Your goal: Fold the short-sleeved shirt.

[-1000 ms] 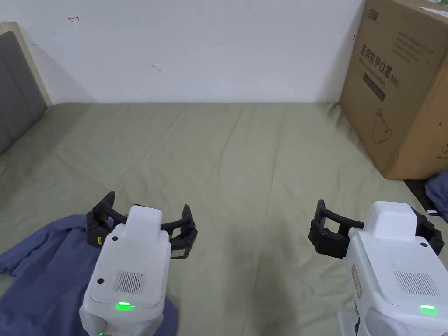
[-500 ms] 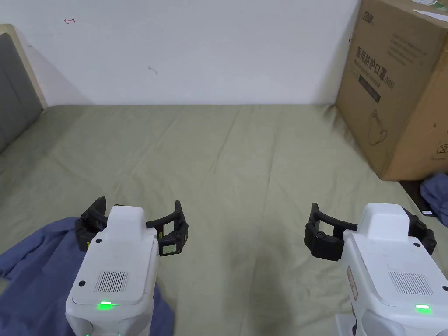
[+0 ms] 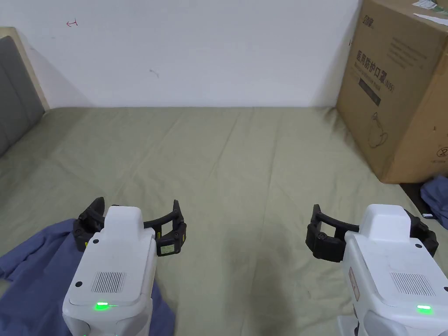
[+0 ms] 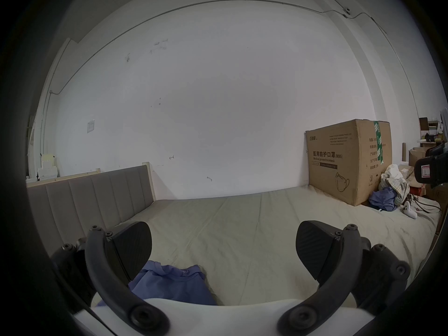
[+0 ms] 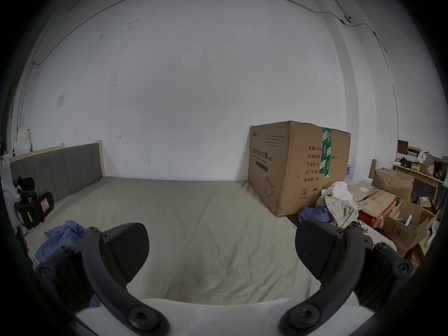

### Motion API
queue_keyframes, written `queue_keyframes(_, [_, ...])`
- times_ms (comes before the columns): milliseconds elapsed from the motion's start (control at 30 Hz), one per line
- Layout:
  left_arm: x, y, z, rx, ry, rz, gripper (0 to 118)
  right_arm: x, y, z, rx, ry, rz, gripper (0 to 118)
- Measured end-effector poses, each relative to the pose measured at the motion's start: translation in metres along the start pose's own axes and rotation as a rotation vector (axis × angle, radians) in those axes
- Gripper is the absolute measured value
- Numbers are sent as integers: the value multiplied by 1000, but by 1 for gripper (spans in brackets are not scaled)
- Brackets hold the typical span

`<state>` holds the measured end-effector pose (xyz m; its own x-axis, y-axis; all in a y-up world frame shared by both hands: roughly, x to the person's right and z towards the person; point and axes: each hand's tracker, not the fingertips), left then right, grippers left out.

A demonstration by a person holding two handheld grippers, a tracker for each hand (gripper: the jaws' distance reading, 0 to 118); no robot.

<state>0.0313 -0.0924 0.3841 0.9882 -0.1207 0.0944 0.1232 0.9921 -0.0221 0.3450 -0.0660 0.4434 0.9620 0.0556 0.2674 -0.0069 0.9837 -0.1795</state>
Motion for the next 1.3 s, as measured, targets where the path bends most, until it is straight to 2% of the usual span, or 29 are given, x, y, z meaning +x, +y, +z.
queue_keyframes(333, [-1,3,0,4,-9,13,118,0,1,1,-4,2,4,117])
queue_keyframes(400, [-3,4,0,4,-20,29,116,0,2,1,-14,-1,2,113])
queue_keyframes(433, [-4,4,1,8,-34,43,110,1,2,1,-15,4,-1,107])
queue_keyframes(467, [-3,6,3,12,-39,52,98,2,3,1,-13,12,-7,97])
queue_keyframes(500, [-3,7,4,13,-40,52,81,2,4,1,-16,14,-10,81])
queue_keyframes(533, [-2,8,4,10,-42,53,55,1,4,2,-18,16,-10,51])
queue_keyframes(567, [-2,9,3,2,-45,56,38,1,5,2,-17,17,-9,23])
queue_keyframes(600, [-2,8,2,-3,-50,59,25,1,5,1,-18,19,-4,3])
queue_keyframes(633, [-2,8,1,-10,-56,66,12,1,5,1,-20,16,2,0])
queue_keyframes(667, [-2,8,1,-13,-54,70,5,1,5,1,-18,17,2,0])
queue_keyframes(733, [-2,8,0,-18,-50,80,1,3,5,1,-27,39,-6,0])
queue_keyframes(1000, [-16,7,-1,-55,-58,90,0,-3,6,-1,-23,52,4,0])
queue_keyframes(1133, [-35,5,5,-61,-15,100,0,-20,8,-7,-16,104,15,0])
queue_keyframes(1300, [-75,2,20,-69,92,79,0,-59,13,-17,-5,206,24,0])
